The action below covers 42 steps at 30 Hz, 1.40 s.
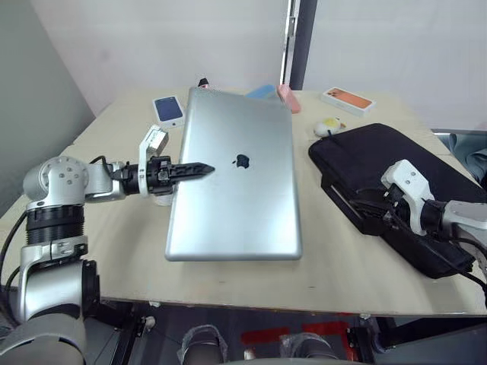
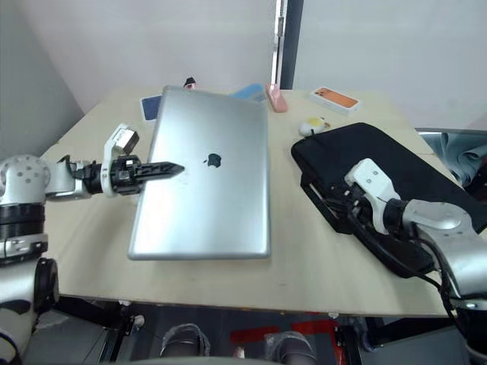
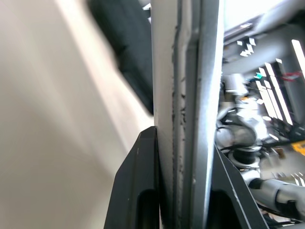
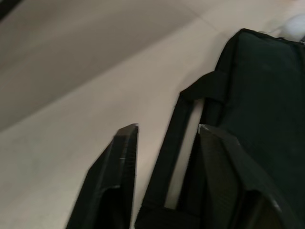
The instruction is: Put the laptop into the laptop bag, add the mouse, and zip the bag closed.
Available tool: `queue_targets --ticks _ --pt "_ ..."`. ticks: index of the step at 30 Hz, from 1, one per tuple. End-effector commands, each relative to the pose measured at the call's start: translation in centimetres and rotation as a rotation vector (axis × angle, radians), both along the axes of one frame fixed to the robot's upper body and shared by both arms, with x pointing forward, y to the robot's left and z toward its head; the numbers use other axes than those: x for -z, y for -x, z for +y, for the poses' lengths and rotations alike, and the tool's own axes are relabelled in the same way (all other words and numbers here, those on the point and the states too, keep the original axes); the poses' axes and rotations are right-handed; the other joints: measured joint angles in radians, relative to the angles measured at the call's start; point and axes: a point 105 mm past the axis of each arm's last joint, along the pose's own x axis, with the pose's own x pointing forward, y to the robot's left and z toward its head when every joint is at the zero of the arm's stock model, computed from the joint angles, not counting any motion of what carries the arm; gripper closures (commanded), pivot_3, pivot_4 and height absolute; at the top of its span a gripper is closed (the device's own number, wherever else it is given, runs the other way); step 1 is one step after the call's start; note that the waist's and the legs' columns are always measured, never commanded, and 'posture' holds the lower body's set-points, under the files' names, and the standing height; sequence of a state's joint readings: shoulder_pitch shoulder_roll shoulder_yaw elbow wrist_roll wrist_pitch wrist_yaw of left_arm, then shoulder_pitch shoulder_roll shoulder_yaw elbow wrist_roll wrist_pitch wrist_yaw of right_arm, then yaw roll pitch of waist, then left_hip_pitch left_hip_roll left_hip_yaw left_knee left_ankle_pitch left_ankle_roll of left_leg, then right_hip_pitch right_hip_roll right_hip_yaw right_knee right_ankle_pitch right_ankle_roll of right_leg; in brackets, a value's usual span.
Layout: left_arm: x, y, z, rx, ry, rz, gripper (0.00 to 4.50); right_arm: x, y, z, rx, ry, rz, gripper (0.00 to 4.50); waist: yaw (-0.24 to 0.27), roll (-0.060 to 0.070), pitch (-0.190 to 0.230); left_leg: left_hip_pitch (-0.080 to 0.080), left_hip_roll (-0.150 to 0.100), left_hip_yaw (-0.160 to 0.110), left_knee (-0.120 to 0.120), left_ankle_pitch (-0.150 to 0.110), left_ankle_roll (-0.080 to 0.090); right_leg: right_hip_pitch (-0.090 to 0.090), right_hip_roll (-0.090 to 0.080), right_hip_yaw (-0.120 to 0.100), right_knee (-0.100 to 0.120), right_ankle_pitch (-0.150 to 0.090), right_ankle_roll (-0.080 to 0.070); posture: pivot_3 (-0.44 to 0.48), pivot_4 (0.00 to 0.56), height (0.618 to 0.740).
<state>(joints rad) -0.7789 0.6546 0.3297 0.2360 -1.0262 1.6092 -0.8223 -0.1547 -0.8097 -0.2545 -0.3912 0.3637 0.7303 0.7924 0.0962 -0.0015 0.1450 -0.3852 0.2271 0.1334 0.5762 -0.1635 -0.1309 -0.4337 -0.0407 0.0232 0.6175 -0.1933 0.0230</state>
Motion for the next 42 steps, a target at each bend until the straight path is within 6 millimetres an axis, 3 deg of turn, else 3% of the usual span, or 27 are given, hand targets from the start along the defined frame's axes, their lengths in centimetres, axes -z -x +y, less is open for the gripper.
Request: queue_targets --ticks 1,11,17,22,29,34,42 --pt "-1.8 0.4 -0.9 0.063 0.07 -0.053 4.2 -1.0 -0.8 0.1 0.007 -0.006 -0.058 1.68 -0.006 0.0 0.0 0.0 0.0 0.0 0.0 0.0 0.0 0.0 0.0 0.0 0.0 0.0 0.0 0.0 0.15 0.74" --pt "-0.1 -0.1 -0.5 0.021 0.048 -0.012 4.2 1.4 -3.3 -1.5 0.076 0.163 -0.114 1.68 -0.005 0.0 0.0 0.0 0.002 0.0 0.0 0.0 -0.001 0.0 0.002 0.0 0.0 0.0 0.0 0.0 0.15 0.74" --pt "1.7 -0.7 1.4 -0.069 0.03 0.027 4.2 1.3 -2.3 -2.1 0.044 0.158 -0.091 1.68 -0.004 0.0 0.0 0.0 0.002 -0.001 0.0 0.0 -0.001 0.0 0.002 0.0 0.001 0.0 0.0 0.0 0.15 0.74" --pt "3.1 -1.1 2.5 -0.107 0.018 0.05 4.2 1.8 -2.8 -2.7 0.075 0.195 -0.079 1.68 -0.005 0.0 0.0 0.0 0.002 -0.001 0.001 0.0 -0.001 0.0 0.002 0.0 0.001 0.0 0.0 0.0 0.15 0.74" --pt "3.3 -1.2 2.7 -0.107 0.025 0.047 4.2 2.1 -1.0 -1.8 -0.018 0.181 -0.03 1.68 0.0 0.0 0.001 0.0 0.002 -0.001 0.002 0.0 0.0 0.0 0.002 0.0 0.002 0.0 0.0 0.0 0.15 0.74" --pt "3.4 -1.2 2.5 -0.101 0.028 0.05 4.2 1.5 -2.2 -2.3 0.02 0.222 -0.053 1.68 -0.007 0.0 0.001 0.0 0.002 -0.001 0.003 0.0 0.0 0.0 0.001 0.0 0.004 0.0 0.0 0.0 0.15 0.74" --pt "3.0 -1.4 2.2 -0.093 0.059 0.039 4.2 1.5 -2.9 -1.2 0.002 0.228 -0.064 1.68 -0.002 0.0 0.001 0.0 0.002 -0.001 0.004 0.001 0.001 0.0 0.002 0.0 0.005 0.0 0.0 0.0 0.15 0.74"
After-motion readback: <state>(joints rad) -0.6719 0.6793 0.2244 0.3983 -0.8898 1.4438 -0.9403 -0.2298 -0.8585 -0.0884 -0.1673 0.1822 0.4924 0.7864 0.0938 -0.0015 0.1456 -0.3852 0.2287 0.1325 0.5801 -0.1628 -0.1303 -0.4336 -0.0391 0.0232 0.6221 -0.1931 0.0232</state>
